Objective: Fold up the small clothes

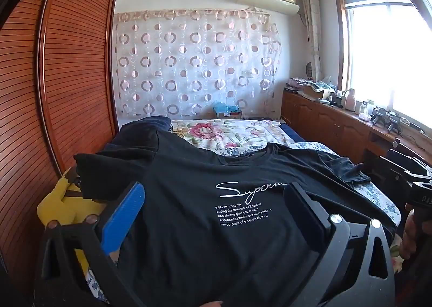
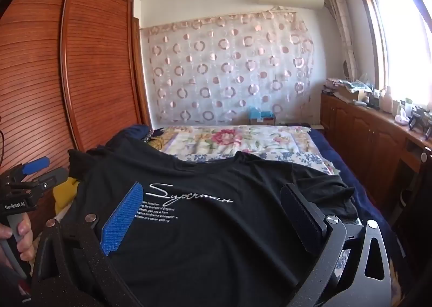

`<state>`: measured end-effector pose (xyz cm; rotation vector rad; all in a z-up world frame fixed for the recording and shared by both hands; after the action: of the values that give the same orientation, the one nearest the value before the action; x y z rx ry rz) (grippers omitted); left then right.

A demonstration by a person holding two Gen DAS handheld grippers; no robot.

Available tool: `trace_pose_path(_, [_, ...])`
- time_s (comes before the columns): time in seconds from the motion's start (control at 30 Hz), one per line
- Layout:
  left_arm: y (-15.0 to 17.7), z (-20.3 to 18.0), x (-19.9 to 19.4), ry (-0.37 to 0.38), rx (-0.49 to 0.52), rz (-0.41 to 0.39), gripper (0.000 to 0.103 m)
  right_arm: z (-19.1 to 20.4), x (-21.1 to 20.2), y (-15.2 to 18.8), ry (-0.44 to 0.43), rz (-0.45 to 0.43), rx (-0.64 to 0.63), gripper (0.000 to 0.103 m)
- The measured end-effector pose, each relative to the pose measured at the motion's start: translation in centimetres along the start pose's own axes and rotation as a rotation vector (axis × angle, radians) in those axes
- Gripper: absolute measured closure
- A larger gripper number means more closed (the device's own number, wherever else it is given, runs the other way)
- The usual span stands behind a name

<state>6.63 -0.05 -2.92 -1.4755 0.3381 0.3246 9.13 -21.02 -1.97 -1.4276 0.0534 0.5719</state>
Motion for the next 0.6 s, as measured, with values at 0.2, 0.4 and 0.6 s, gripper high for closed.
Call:
trace_pose_path(0.2, [-0.26,-0.02,0.51,-0.003,-0.009,-0.011,0.0,0.04,-0.04,0.0,0.005,0.0,-0.001,0.0])
trace_pose_path(0.4, [-0.25,0.45,0.41,0.001,-0.011,-0.022,0.0,-0.22,0.25,-0.14,0.01,-0.004,0.004,0.0])
trace_pose_path(0.6, [-0.06,0.17,0.09,0.003,-0.01,-0.025,0.0,-0.05,0.06,-0.12,0.007,-0.005,0.004,0.0])
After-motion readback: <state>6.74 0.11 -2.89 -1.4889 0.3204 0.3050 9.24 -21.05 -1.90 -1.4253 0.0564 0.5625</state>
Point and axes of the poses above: each gripper's, at about its wrist camera, not at the fingertips, and x roughly the way its jaws point, z to its left, y to its underside, the point moved 7 cm from there along x, roughly the way its jaws point, and after that the axes turned 6 degrees about x, right-handed, at the moved point
